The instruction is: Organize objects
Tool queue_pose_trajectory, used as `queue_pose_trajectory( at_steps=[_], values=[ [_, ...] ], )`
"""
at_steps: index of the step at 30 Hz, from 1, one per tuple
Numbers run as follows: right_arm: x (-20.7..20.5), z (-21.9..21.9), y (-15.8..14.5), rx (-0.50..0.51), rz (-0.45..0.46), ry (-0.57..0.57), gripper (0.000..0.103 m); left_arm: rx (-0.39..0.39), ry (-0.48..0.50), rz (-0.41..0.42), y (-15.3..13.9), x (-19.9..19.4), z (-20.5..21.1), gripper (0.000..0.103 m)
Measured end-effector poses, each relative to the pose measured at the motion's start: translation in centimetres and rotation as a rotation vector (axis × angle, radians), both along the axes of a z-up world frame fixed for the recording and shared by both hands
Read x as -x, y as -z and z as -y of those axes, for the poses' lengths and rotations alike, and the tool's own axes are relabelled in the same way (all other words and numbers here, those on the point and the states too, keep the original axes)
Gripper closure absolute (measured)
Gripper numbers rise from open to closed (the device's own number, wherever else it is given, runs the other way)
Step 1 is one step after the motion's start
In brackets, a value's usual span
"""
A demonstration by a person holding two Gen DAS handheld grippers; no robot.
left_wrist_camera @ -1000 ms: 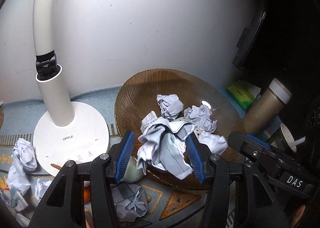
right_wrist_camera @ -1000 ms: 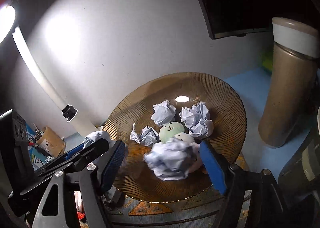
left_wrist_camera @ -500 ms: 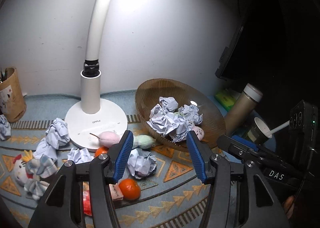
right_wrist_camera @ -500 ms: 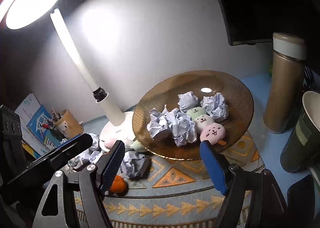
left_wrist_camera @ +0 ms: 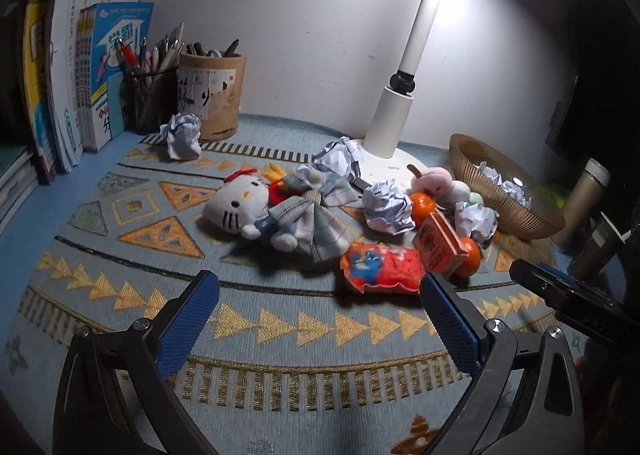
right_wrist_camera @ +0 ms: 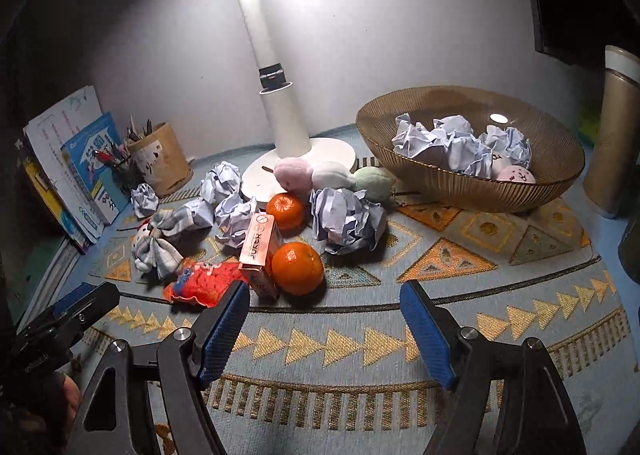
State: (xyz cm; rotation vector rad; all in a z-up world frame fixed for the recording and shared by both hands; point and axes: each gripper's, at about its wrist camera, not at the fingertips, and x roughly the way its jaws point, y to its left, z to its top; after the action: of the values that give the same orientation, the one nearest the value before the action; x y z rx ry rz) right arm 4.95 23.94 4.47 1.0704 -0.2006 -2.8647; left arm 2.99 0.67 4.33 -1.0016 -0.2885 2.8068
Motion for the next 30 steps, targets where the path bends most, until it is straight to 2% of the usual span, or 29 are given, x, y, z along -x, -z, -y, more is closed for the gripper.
queue_pose_trajectory(
  at_steps=[1,4,6,10,19,30],
  values=[
    [0.2,0.3,0.3,-0.018,0.009,-0.004,0.027,-0.004,0.0,0.021,0.4,0.2,0.2,0.003],
    [0.7,0.6,1.1,-0.032,0.04,-0.014,0.027,-0.038,-0.004,-0.011,0.1,0.1,0.6,0.002],
    [0.9,0.5,1.4,-0.034,0.057,-0.009,0.027,-0.055,0.009,0.035,0.7,0.6,0.8,0.003],
    [0.8,0.5,1.3,-0.042,0.048,-0.003,0.026,-0.083,0.002,0.033,0.7,0.5,1.2,0.003],
    [0.5,1.6,1.1,-0.103,0.027,-0.015,0.026,-0.073,-0.002,0.045,0.9,0.5,1.2,0.003],
    [0.4,0.9,1.0,-0.071,0.029,0.004,0.026,-0.043,-0.001,0.039,0.8,0.3,0.8,0.003]
  ],
)
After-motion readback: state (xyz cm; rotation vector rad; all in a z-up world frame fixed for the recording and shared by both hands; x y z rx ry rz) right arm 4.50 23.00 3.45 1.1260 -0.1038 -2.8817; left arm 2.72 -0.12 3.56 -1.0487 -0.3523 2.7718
